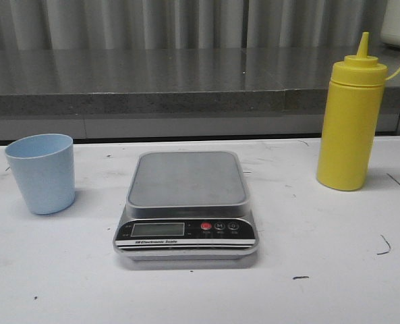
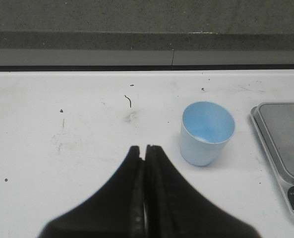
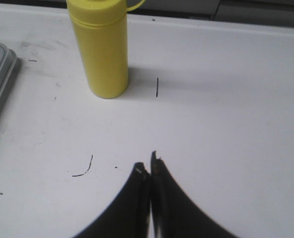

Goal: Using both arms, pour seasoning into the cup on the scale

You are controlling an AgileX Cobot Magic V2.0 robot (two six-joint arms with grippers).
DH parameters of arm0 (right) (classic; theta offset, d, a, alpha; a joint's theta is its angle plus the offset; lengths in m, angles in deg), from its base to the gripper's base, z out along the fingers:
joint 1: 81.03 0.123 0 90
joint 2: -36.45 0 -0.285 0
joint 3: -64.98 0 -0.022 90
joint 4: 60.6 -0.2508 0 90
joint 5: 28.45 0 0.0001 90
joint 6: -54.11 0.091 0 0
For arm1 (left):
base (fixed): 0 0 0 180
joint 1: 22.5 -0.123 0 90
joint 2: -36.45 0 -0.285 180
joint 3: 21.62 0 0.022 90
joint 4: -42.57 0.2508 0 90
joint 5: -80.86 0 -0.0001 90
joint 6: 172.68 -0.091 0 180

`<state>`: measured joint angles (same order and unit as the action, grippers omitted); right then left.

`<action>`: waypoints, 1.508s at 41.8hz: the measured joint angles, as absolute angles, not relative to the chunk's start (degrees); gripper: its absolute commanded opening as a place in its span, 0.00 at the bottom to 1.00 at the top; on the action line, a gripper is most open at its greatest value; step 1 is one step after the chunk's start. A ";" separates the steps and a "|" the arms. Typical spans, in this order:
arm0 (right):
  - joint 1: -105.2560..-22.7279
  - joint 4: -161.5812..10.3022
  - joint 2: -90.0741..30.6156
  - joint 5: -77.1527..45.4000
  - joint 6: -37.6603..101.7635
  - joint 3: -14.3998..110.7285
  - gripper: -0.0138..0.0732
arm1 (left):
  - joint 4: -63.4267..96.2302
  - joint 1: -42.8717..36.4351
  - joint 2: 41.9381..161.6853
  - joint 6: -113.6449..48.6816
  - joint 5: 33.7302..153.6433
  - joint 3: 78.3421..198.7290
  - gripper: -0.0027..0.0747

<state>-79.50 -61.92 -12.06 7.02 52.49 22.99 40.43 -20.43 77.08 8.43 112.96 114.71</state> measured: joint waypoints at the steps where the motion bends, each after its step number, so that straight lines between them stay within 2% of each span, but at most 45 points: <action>1: -79.50 -61.92 -12.39 7.09 52.49 22.99 0.47 | 40.43 -20.43 77.23 8.43 112.95 114.71 0.20; 6: -79.50 -61.92 -13.63 7.65 52.49 22.99 0.77 | 40.43 -20.43 78.54 8.43 111.85 114.61 0.55; 9: -79.50 -61.92 -13.73 7.90 52.49 22.99 0.85 | 40.43 -20.43 78.93 8.43 111.30 114.61 0.68; 11: -79.50 -61.92 -13.73 7.90 52.49 22.99 0.85 | 40.43 -20.43 79.16 8.43 110.88 114.61 0.71; 27: -79.50 -61.92 -13.73 8.04 52.49 22.99 0.85 | 40.43 -20.25 90.30 8.43 117.67 122.51 0.71; 35: -79.50 -61.92 -13.73 8.04 52.49 22.99 0.85 | 40.43 -16.64 100.66 7.98 119.06 128.74 0.67; 45: -79.50 -61.92 -13.73 8.04 52.49 22.99 0.85 | 40.43 -12.50 114.90 7.99 121.82 137.43 0.67; 63: -79.50 -61.92 -13.73 8.07 52.49 22.99 0.85 | 40.84 -10.70 138.02 7.96 125.10 150.43 0.67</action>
<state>-79.50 -61.92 -13.73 8.07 52.49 22.99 40.84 -10.70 138.02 7.96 125.10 150.43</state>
